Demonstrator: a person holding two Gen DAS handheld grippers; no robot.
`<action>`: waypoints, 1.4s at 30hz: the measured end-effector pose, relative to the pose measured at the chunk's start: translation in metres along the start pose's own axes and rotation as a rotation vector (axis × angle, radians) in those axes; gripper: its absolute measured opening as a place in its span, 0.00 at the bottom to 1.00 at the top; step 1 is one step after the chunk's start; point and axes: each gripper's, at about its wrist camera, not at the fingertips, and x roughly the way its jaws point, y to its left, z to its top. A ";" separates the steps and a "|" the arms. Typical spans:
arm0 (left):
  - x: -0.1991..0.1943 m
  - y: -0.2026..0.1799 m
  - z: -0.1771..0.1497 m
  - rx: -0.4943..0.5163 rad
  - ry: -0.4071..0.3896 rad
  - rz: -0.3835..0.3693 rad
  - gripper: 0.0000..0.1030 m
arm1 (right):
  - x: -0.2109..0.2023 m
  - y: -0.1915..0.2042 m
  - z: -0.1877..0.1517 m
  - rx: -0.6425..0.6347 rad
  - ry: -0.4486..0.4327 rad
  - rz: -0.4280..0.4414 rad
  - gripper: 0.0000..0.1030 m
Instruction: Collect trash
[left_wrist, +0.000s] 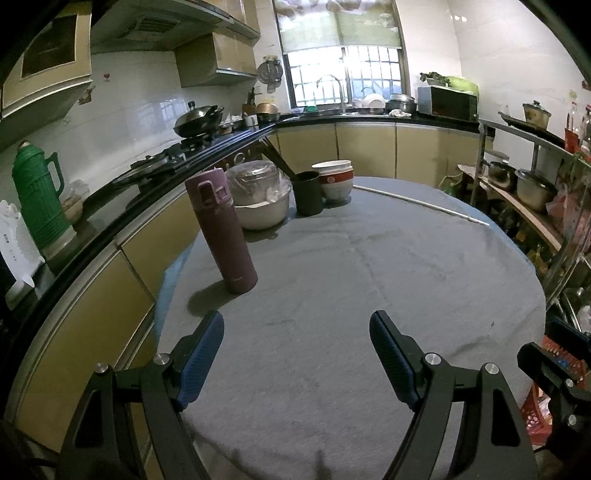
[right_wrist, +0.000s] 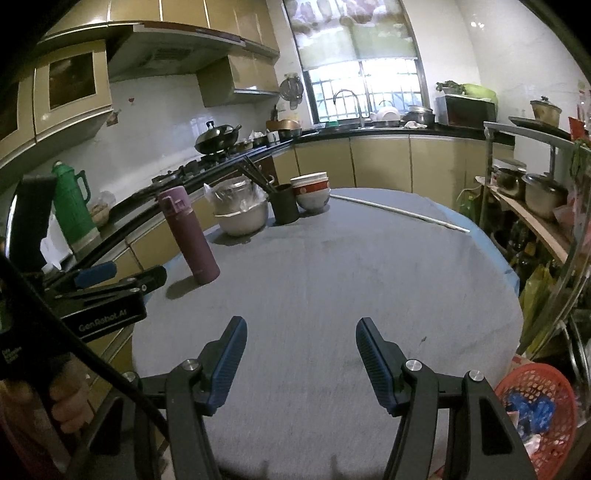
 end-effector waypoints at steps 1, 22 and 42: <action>0.001 0.000 -0.001 0.002 0.002 0.001 0.79 | 0.001 0.001 -0.001 0.000 0.004 0.002 0.63; 0.008 -0.001 -0.011 0.011 0.022 0.006 0.79 | 0.010 0.006 -0.009 0.003 0.038 0.008 0.63; 0.008 -0.002 -0.012 0.015 0.014 0.008 0.79 | 0.011 0.005 -0.008 0.009 0.033 0.007 0.63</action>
